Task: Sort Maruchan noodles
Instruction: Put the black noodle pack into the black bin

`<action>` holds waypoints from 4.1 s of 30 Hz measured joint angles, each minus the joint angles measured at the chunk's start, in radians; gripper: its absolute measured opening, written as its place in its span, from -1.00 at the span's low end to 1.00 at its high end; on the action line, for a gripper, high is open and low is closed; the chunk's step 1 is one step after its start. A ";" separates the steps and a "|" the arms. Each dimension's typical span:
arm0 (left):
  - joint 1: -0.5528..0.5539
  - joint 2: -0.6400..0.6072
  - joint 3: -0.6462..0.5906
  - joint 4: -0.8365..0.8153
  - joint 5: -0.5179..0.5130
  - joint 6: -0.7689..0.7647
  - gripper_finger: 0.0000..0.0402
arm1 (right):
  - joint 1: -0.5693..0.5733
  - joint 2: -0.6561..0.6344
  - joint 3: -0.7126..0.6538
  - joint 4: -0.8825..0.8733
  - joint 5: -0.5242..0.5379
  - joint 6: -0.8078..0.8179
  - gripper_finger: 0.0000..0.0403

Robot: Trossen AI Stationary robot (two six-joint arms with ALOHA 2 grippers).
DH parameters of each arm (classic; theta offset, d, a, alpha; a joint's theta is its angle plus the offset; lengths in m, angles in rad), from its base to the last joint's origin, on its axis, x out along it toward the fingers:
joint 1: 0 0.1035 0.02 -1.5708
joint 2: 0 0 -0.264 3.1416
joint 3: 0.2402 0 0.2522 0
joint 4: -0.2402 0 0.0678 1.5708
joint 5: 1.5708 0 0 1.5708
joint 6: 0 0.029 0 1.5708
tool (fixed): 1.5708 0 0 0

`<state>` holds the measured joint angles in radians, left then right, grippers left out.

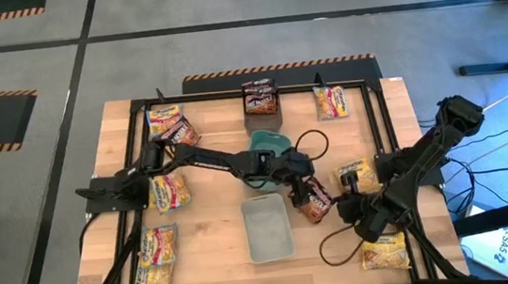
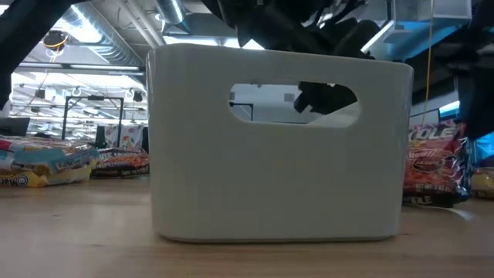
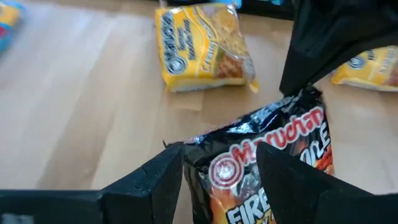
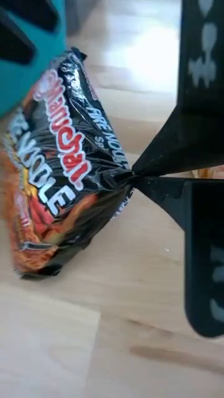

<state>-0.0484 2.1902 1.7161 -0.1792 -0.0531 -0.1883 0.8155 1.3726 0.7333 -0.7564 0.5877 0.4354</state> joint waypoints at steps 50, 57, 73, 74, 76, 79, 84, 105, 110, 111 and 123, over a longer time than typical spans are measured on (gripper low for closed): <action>0.024 0.055 0.000 -0.031 0.431 0.040 0.29 | -0.050 0.000 0.006 0.070 0.201 -0.291 -1.00; 0.014 0.055 0.001 -0.026 0.434 0.035 -0.06 | -0.050 0.000 0.006 0.083 0.177 -0.267 -1.00; 0.039 0.055 0.082 -0.029 0.465 0.102 -0.50 | -0.050 -0.186 0.007 -0.065 0.214 -0.049 -1.00; 0.043 0.055 0.102 -0.051 0.465 0.121 -0.50 | -0.050 -0.218 0.007 -0.097 0.226 -0.019 -1.00; 0.056 0.055 0.161 -0.123 0.465 0.168 -0.50 | -0.050 -0.281 0.007 -0.164 0.244 0.054 -1.00; 0.078 0.054 0.268 -0.236 0.433 0.242 -0.50 | -0.050 -0.373 0.007 -0.248 0.259 0.172 -1.00; 0.123 0.053 0.448 -0.475 0.297 0.351 -0.51 | -0.050 -0.479 -0.027 -0.260 0.271 0.244 -1.00; 0.554 -0.006 0.574 -0.834 0.218 0.581 -0.51 | -0.050 -0.524 -0.268 0.135 0.505 0.293 -1.00; 0.631 -0.006 0.479 -0.777 0.344 0.708 -0.51 | -0.055 -0.524 -0.339 0.271 0.522 0.295 -1.00; 0.637 -0.007 0.455 -0.760 0.345 0.731 -0.51 | -0.067 -0.524 -0.349 0.296 0.519 0.295 -1.00; 0.669 -0.004 0.237 -0.488 0.385 0.818 -0.51 | -0.297 -0.524 -0.355 0.368 0.353 0.208 -1.00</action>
<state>0.6209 2.1864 1.9526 -0.6675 0.3315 0.6302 0.5187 0.8486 0.3782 -0.3889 0.9408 0.6429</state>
